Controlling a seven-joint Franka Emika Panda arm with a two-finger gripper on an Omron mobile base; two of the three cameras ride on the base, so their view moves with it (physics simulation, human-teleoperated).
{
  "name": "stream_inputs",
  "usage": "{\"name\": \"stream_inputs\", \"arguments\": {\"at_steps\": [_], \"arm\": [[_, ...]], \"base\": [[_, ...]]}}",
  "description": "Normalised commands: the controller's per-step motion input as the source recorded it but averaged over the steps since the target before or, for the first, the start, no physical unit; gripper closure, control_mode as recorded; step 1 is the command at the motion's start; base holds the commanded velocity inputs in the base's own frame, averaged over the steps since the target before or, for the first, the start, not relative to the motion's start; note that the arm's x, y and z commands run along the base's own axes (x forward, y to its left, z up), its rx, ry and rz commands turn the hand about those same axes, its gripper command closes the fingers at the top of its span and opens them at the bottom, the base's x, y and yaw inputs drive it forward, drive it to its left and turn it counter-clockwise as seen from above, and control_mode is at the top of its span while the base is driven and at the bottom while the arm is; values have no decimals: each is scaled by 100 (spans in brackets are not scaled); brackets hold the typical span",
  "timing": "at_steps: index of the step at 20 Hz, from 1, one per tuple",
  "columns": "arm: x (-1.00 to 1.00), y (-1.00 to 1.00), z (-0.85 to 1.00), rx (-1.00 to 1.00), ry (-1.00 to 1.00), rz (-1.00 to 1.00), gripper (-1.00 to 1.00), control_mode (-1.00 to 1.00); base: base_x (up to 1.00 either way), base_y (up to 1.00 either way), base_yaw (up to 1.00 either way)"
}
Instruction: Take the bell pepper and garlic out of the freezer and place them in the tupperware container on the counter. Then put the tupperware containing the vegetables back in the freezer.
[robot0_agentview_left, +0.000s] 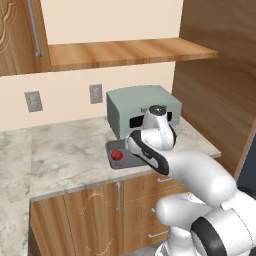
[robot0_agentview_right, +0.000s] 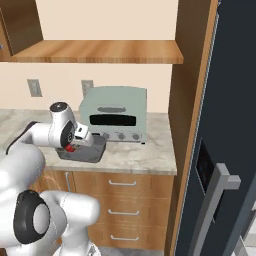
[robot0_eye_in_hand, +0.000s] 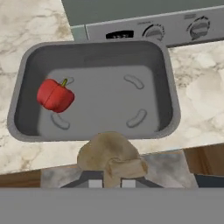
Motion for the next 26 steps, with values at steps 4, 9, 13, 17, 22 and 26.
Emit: {"name": "stream_inputs", "arguments": {"at_steps": [4,9,13,17,22,26], "arm": [[44,11,-47,0,0,2,100,-100],[44,3,-40,0,0,3,100,-100],[34,1,-35,0,0,3,100,-100],[34,7,-28,0,0,3,100,-100],[35,15,-16,0,0,2,100,-100],[31,12,-7,0,0,1,100,-100]], "base": [[0,0,0],[0,0,0],[0,0,0],[0,0,0],[0,0,0],[0,0,0]]}}
